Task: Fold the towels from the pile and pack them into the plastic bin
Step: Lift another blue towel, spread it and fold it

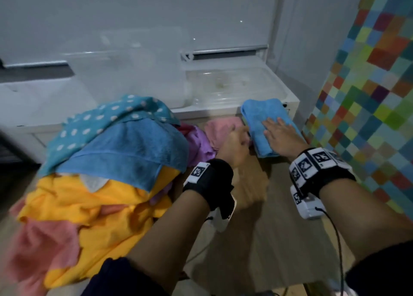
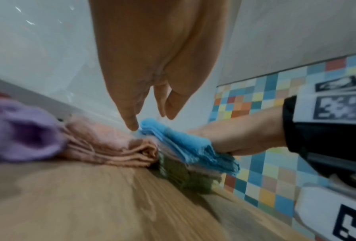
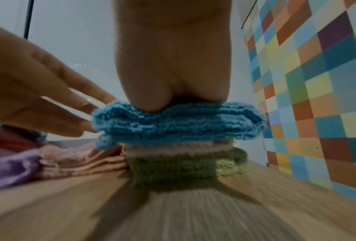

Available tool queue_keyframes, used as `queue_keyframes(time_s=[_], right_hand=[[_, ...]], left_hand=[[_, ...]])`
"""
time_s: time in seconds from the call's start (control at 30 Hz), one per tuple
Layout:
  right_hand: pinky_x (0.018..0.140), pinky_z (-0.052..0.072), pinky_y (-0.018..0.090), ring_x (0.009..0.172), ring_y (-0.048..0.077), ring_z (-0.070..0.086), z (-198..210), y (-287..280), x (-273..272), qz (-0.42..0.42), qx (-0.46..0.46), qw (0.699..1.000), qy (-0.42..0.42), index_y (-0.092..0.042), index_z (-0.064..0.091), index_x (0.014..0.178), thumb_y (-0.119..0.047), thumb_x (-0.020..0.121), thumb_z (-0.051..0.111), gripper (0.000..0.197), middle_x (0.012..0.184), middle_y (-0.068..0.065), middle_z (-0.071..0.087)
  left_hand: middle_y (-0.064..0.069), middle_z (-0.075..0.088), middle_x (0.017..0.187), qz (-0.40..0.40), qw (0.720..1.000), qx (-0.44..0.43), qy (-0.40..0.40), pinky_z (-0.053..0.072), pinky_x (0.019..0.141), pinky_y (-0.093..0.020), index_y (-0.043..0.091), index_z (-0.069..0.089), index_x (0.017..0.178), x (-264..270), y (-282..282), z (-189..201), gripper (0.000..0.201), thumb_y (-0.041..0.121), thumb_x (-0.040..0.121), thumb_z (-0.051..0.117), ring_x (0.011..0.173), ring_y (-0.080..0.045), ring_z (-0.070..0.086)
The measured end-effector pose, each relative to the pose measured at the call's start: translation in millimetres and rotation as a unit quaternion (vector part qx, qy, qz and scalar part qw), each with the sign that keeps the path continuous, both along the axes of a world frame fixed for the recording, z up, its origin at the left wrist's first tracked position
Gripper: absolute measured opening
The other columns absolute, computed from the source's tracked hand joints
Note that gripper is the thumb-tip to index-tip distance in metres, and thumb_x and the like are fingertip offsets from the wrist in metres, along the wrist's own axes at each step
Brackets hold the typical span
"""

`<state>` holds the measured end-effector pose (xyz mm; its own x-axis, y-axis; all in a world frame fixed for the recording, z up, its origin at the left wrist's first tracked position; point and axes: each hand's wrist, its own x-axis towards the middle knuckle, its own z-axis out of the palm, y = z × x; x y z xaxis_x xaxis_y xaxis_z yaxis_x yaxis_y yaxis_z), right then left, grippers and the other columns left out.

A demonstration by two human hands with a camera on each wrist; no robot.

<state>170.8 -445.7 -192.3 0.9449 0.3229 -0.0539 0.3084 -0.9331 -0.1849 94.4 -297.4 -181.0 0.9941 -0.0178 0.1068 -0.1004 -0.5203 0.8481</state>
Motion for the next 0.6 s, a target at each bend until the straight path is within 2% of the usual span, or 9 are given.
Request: queue_keyframes(time_s=[0.07,0.1,0.17,0.23,0.3,0.33,0.43,0.53,0.6], right_hand=[[0.115,0.008,0.043,0.146,0.024,0.008,14,10,-11,-0.008,-0.004,0.999,-0.037,-0.016,0.021,0.149,-0.03,0.103,0.026,0.049,0.158,0.002,0.014],[0.116,0.007,0.044,0.146,0.025,0.009,22,18,-20,-0.004,0.004,0.998,-0.068,-0.016,0.025,0.148,-0.029,0.102,0.029,0.048,0.158,0.003,0.015],[0.115,0.009,0.045,0.144,0.028,0.015,40,41,-45,0.032,0.035,0.99,-0.136,-0.015,0.04,0.141,-0.026,0.1,0.036,0.043,0.155,0.005,0.024],[0.112,0.019,0.043,0.137,0.032,0.03,56,73,-73,0.088,0.085,0.976,-0.179,-0.013,0.059,0.125,-0.025,0.095,0.038,0.039,0.145,0.008,0.043],[0.103,0.032,0.039,0.121,0.031,0.043,67,110,-99,0.135,0.136,0.964,-0.184,-0.015,0.068,0.11,-0.025,0.087,0.04,0.038,0.124,0.009,0.062],[0.098,0.036,0.037,0.115,0.029,0.045,70,127,-112,0.155,0.146,0.962,-0.172,-0.018,0.069,0.107,-0.024,0.088,0.042,0.033,0.116,0.007,0.065],[0.09,0.036,0.033,0.111,0.024,0.046,74,172,-144,0.205,0.179,0.953,-0.131,-0.018,0.069,0.105,-0.017,0.09,0.049,0.026,0.112,0.003,0.066],[0.099,0.032,0.03,0.12,0.025,0.045,68,205,-164,0.239,0.173,0.949,-0.113,-0.016,0.07,0.109,-0.015,0.092,0.05,0.026,0.126,0.002,0.06],[0.106,0.03,0.032,0.129,0.024,0.037,58,221,-169,0.245,0.143,0.957,-0.062,-0.017,0.068,0.114,-0.015,0.095,0.047,0.029,0.14,0.0,0.049]], left_hand=[[-0.012,0.052,0.13,0.027,0.994,0.096,-0.041,0.02,0.11,-0.026,0.003,0.054,0.126,-15,24,8,0.038,-0.002,0.089,0.048,0.13,-0.021,0.04],[-0.016,0.049,0.135,0.047,0.989,0.13,-0.053,0.023,0.11,-0.029,0.006,0.059,0.122,-23,38,13,0.036,0.002,0.087,0.052,0.133,-0.027,0.037],[-0.013,0.054,0.129,0.099,0.969,0.203,-0.1,0.031,0.102,-0.032,0.013,0.067,0.111,-39,67,25,0.033,0.006,0.081,0.053,0.122,-0.032,0.046],[-0.006,0.058,0.123,0.16,0.933,0.292,-0.139,0.033,0.093,-0.035,0.018,0.069,0.105,-61,97,42,0.033,0.013,0.079,0.05,0.114,-0.032,0.047],[-0.004,0.055,0.124,0.201,0.899,0.367,-0.131,0.03,0.093,-0.037,0.021,0.066,0.108,-82,126,58,0.03,0.015,0.083,0.05,0.117,-0.03,0.042],[-0.004,0.054,0.124,0.209,0.886,0.399,-0.107,0.029,0.095,-0.038,0.022,0.065,0.109,-93,140,62,0.029,0.016,0.085,0.05,0.12,-0.029,0.04],[-0.01,0.054,0.121,0.191,0.88,0.433,-0.036,0.035,0.096,-0.04,0.018,0.062,0.112,-117,179,65,0.027,0.019,0.088,0.05,0.121,-0.032,0.044],[-0.012,0.052,0.124,0.193,0.877,0.44,0.001,0.038,0.095,-0.042,0.016,0.055,0.12,-140,207,59,0.034,0.029,0.089,0.053,0.121,-0.032,0.045],[-0.011,0.051,0.127,0.219,0.872,0.438,-0.007,0.037,0.096,-0.042,0.016,0.051,0.122,-150,222,56,0.038,0.035,0.089,0.052,0.121,-0.031,0.045]])
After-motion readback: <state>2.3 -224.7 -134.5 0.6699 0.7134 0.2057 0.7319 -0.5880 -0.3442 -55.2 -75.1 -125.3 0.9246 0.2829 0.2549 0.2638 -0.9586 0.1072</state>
